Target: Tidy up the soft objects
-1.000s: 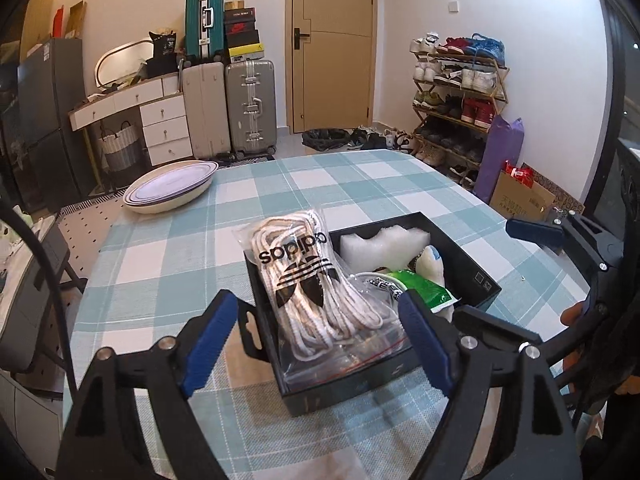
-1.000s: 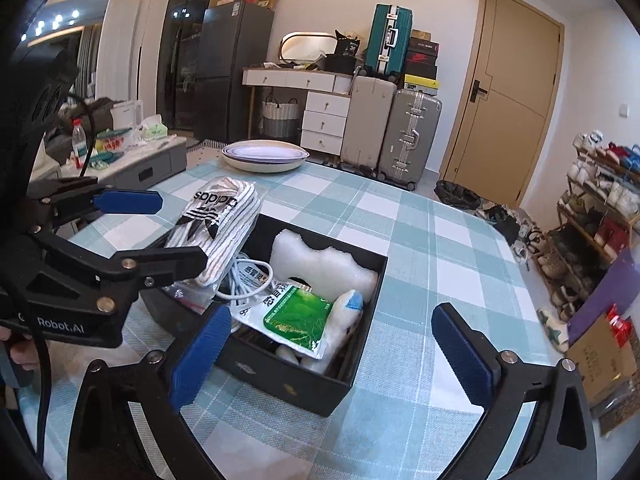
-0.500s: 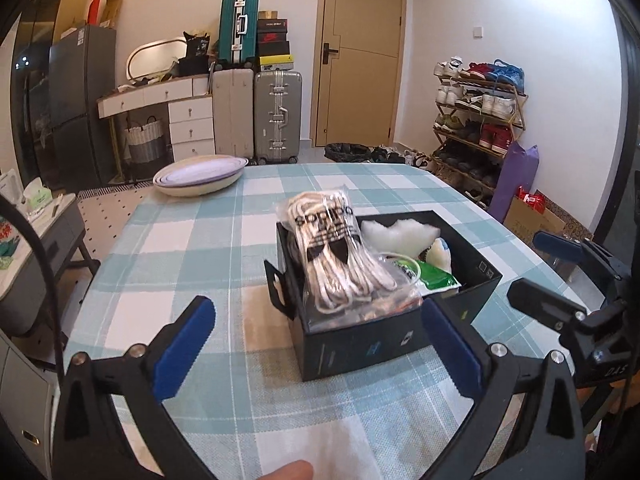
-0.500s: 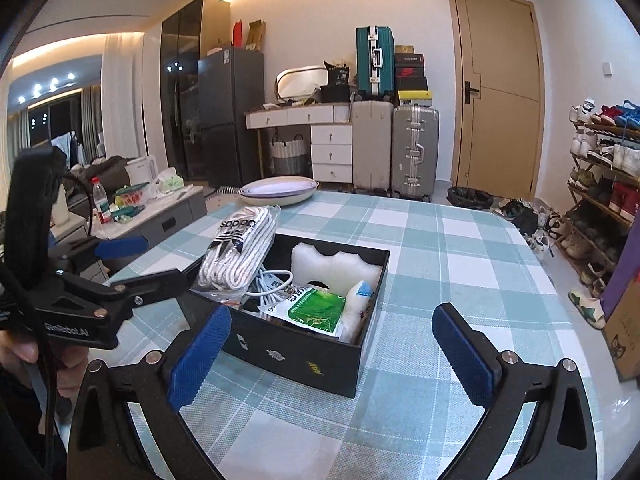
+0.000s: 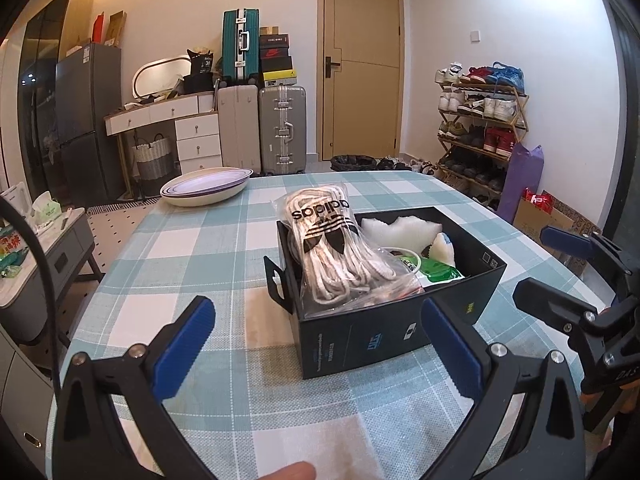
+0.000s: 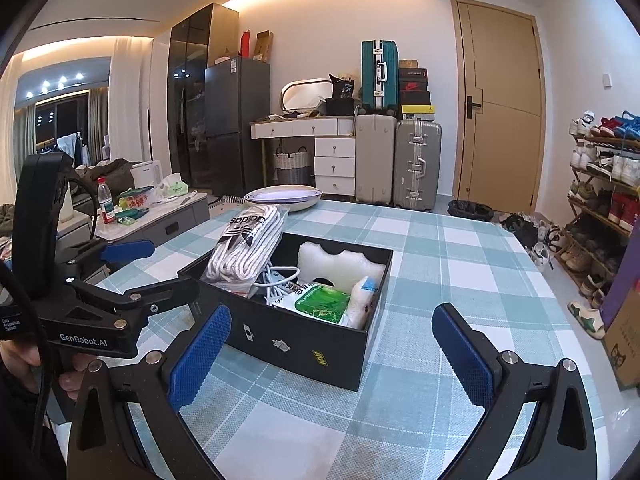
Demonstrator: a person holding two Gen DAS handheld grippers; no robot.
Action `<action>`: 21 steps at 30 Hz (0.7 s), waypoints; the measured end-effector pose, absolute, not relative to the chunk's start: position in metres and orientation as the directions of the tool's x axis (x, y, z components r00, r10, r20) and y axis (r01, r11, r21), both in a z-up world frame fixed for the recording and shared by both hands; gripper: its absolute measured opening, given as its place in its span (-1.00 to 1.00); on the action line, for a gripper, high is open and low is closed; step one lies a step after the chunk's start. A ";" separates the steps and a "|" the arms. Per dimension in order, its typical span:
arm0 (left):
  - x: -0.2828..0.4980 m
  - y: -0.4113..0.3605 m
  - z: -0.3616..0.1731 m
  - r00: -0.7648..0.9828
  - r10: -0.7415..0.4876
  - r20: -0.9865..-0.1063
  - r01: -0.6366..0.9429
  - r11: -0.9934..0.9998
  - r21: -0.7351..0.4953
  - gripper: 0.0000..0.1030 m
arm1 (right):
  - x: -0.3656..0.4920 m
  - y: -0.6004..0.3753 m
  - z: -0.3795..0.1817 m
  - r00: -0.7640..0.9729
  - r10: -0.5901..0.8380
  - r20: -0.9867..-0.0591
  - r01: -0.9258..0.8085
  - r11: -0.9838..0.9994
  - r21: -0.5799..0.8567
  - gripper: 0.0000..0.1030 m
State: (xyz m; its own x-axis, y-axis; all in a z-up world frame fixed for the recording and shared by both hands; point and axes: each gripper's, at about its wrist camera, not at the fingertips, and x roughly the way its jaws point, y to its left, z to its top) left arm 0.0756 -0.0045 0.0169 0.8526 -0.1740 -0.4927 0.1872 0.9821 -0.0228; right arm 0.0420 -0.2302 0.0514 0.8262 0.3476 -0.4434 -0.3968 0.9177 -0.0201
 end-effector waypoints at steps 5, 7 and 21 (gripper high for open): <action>0.076 -0.005 0.015 0.854 -0.169 -0.491 0.183 0.983 -0.021 1.00 | 0.040 -0.233 0.050 0.833 0.349 -0.429 -0.393 0.919 -0.017 0.99; 0.075 -0.005 0.015 0.856 -0.167 -0.489 0.180 0.983 -0.022 1.00 | 0.039 -0.235 0.051 0.834 0.352 -0.424 -0.392 0.920 -0.008 0.99; 0.071 0.004 0.014 0.871 -0.166 -0.463 0.163 0.985 -0.047 1.00 | 0.039 -0.239 0.054 0.837 0.358 -0.415 -0.393 0.920 0.001 0.99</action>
